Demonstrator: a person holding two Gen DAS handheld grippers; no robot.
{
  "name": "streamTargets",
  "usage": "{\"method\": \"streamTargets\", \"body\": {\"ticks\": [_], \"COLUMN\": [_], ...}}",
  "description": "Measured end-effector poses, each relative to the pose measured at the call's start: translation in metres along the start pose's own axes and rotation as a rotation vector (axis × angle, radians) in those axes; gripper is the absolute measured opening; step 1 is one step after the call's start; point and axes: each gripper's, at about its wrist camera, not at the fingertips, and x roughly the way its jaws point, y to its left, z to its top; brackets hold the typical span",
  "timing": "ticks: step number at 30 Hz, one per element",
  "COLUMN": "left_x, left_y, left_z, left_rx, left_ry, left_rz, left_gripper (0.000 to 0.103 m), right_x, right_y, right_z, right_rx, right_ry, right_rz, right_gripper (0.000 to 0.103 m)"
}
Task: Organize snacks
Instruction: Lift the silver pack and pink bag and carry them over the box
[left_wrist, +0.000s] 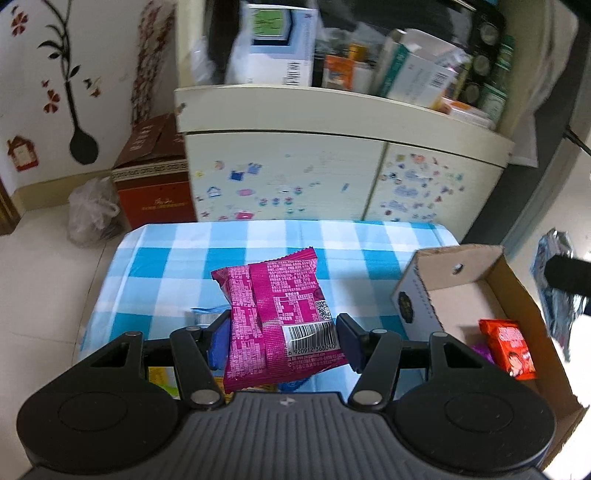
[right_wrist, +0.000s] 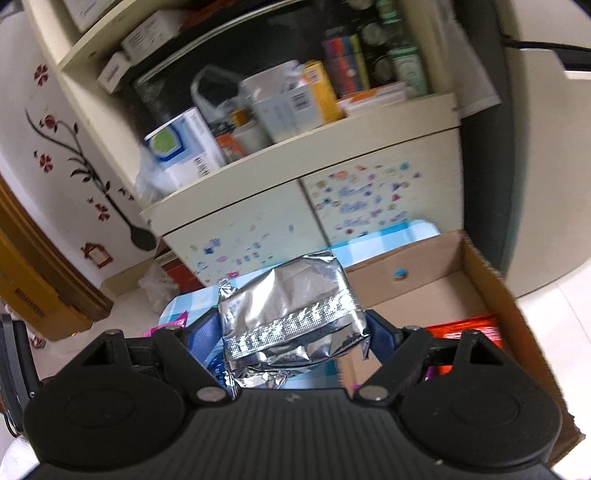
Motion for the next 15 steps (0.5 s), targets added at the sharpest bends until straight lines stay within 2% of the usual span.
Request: {"method": "streamTargets", "body": {"ticks": [4,15], "left_x": [0.0,0.001], "left_y": [-0.018,-0.062], "left_z": [-0.005,-0.019], "left_rx": [0.048,0.14], "left_ry": [-0.009,-0.028], "left_rz": [-0.027,-0.163], "left_gripper": [0.064,0.064], "right_x": [-0.008,-0.01], "right_y": [-0.016,-0.043], "right_z": [0.004,0.01], "right_rx": [0.038,0.119], "right_ry": [-0.024,-0.042], "right_rz": [-0.03,-0.089], "right_gripper": [0.082,0.082]}}
